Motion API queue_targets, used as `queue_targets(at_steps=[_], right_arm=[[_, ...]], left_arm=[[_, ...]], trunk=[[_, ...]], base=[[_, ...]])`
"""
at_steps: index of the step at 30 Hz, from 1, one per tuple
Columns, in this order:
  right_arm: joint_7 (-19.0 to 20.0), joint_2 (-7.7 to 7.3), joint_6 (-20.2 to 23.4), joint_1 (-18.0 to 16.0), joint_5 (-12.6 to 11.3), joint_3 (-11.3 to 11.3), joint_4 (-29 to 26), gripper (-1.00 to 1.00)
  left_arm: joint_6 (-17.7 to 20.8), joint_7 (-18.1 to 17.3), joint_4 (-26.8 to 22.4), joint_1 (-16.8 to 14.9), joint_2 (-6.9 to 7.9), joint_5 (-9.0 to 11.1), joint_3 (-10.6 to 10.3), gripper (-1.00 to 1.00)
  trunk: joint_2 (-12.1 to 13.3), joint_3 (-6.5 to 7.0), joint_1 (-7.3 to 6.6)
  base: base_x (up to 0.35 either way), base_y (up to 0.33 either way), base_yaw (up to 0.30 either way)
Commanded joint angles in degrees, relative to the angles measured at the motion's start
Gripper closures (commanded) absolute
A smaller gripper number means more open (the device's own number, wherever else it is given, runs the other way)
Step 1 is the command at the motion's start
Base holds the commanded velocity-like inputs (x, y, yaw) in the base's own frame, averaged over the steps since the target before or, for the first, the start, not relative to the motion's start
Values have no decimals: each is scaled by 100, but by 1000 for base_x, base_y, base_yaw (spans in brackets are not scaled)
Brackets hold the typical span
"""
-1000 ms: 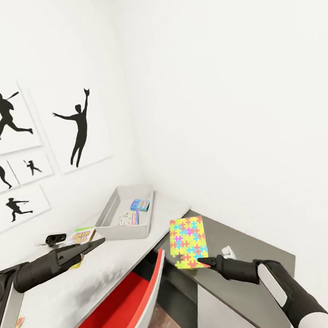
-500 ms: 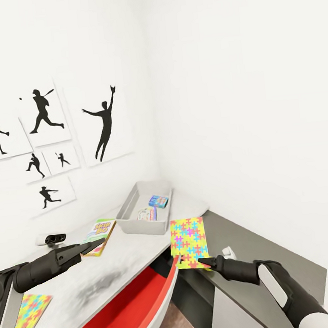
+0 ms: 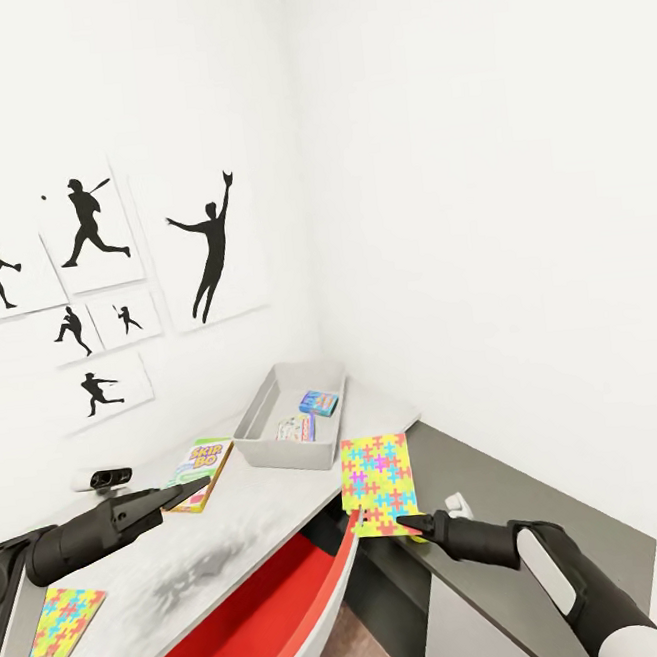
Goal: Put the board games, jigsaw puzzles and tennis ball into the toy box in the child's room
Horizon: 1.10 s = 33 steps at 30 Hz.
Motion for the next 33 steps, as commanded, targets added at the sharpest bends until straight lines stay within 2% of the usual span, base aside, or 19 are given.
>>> queue_targets(at_steps=[1,7,11,13,15,16,18,20,23,25,28,30,33], right_arm=[[8,-2,24,-3,-15,1,-1,100],[14,1,26,-3,-27,-5,-10,100],[-45,6,50,-73,-20,-48,-18,100],[-108,8,106,-322,-16,-80,-25,100],[-171,5,253,-709,-20,-88,3,100],[-233,5,418,-982,-21,-89,27,100],[-334,6,607,-1236,-22,-92,51,100],[-594,15,856,-1564,-22,-97,86,100],[-1436,37,1100,-2144,-54,-104,171,100],[-1825,55,1145,-2345,-80,-109,284,100],[-2140,77,1189,-2508,-135,-112,446,100],[-2227,82,1200,-2550,-214,-113,495,100],[-2263,79,1199,-2549,-277,-113,512,100]], left_arm=[[61,-24,0,-2,1,-6,2,-100],[61,-24,6,-6,14,-6,19,-100],[61,-24,17,-2,94,-6,20,-100],[61,-24,23,-2,133,-6,19,-100],[61,-24,29,-1,150,-6,19,-100],[61,-24,31,-1,161,-6,19,-100],[61,-24,32,-1,177,-6,19,-100],[61,-24,40,-1,194,-6,19,-100],[60,-24,63,-1,226,-12,19,-100],[57,-24,78,-1,235,-21,22,-100],[54,-24,94,3,282,-28,30,-100],[54,-24,109,19,396,-19,33,-100],[53,-24,117,77,469,-15,59,-100]], trunk=[[-8,-7,3],[-8,-7,3],[-8,-7,3],[-8,-7,3],[-8,-7,3],[-8,-7,3],[-8,-7,3],[-8,-7,3],[-8,-7,3],[-8,-7,3],[-8,-7,3],[-8,-7,3],[-8,-7,3]], base=[[0,0,0],[0,0,0],[0,0,0],[0,0,0],[0,0,0],[0,0,0],[0,0,0],[0,0,0],[19,0,0],[62,0,0],[105,0,0],[126,35,0],[126,138,0]])
